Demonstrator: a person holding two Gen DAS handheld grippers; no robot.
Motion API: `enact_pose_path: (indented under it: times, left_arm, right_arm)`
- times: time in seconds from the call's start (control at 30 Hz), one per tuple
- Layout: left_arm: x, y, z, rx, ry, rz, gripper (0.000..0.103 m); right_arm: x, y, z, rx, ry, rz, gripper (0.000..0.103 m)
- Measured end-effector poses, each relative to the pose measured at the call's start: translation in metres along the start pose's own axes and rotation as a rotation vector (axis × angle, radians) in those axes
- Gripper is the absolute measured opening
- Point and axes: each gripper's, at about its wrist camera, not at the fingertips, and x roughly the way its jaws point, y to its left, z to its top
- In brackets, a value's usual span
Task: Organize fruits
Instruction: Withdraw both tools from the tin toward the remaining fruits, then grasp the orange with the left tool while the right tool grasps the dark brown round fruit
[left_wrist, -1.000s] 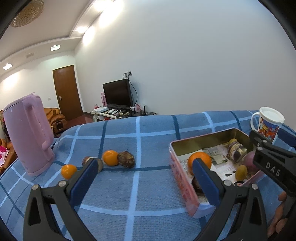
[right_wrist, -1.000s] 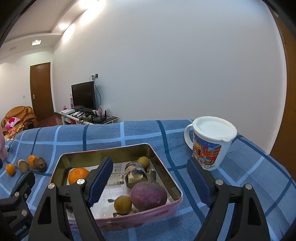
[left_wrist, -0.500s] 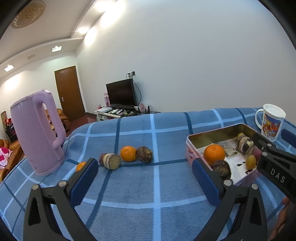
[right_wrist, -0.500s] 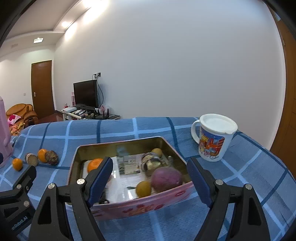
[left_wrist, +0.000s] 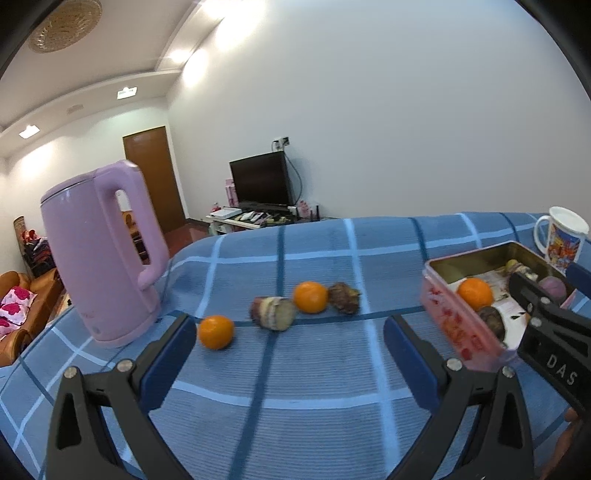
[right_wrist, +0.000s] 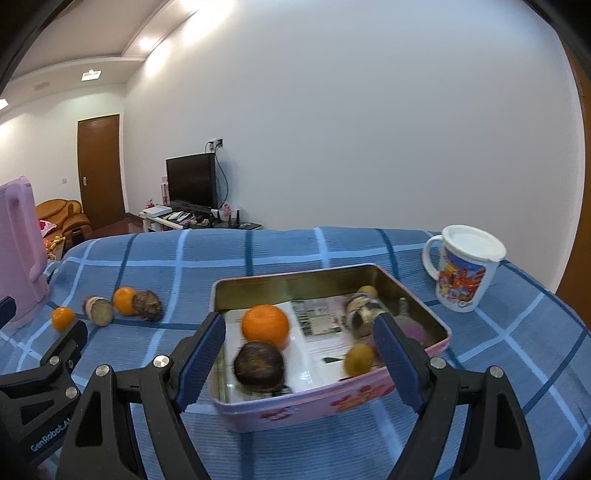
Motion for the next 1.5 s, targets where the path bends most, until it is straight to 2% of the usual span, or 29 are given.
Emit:
enact_pose_path:
  times: [0.33,0.57,0.77,0.87,0.97,1.07,1.13,1.23,1.3,1.4,1.5]
  left_arm:
    - [0.023,0.067,-0.007,-0.035,0.076,0.052,0.103]
    - [0.048,0.117,-0.015,-0.099,0.191,0.039,0.103]
    - [0.069,0.131,-0.017,-0.111,0.257,-0.002,0.103]
    - [0.082,0.123,-0.011,-0.065,0.269,-0.016,0.102]
    - [0.098,0.108,-0.005,-0.003,0.285,-0.021,0.092]
    - [0.118,0.094,-0.002,0.049,0.342,-0.028,0.087]
    - [0.13,0.091,-0.001,0.044,0.382,-0.05,0.078]
    - [0.143,0.095,-0.004,0.004,0.445,-0.113,0.057]
    - [0.145,0.101,-0.005,-0.04,0.446,-0.157,0.044]
    - [0.144,0.108,-0.005,-0.087,0.439,-0.188,0.039]
    - [0.142,0.112,-0.005,-0.116,0.43,-0.226,0.039]
  right_arm:
    - [0.001,0.048,-0.001,-0.038,0.016,0.085,0.083]
    - [0.009,0.081,-0.002,-0.049,0.058,0.171,0.083]
    - [0.016,0.106,-0.004,-0.068,0.106,0.253,0.083]
    - [0.023,0.112,-0.005,-0.056,0.142,0.287,0.083]
    - [0.031,0.114,-0.006,-0.033,0.184,0.326,0.083]
    - [0.036,0.113,-0.007,-0.011,0.209,0.357,0.083]
    - [0.04,0.113,-0.008,0.003,0.223,0.37,0.083]
    - [0.047,0.114,-0.006,0.018,0.237,0.373,0.083]
    - [0.053,0.117,-0.002,0.014,0.233,0.37,0.082]
    - [0.063,0.126,0.004,-0.041,0.223,0.346,0.071]
    - [0.084,0.138,0.007,-0.094,0.285,0.35,0.066]
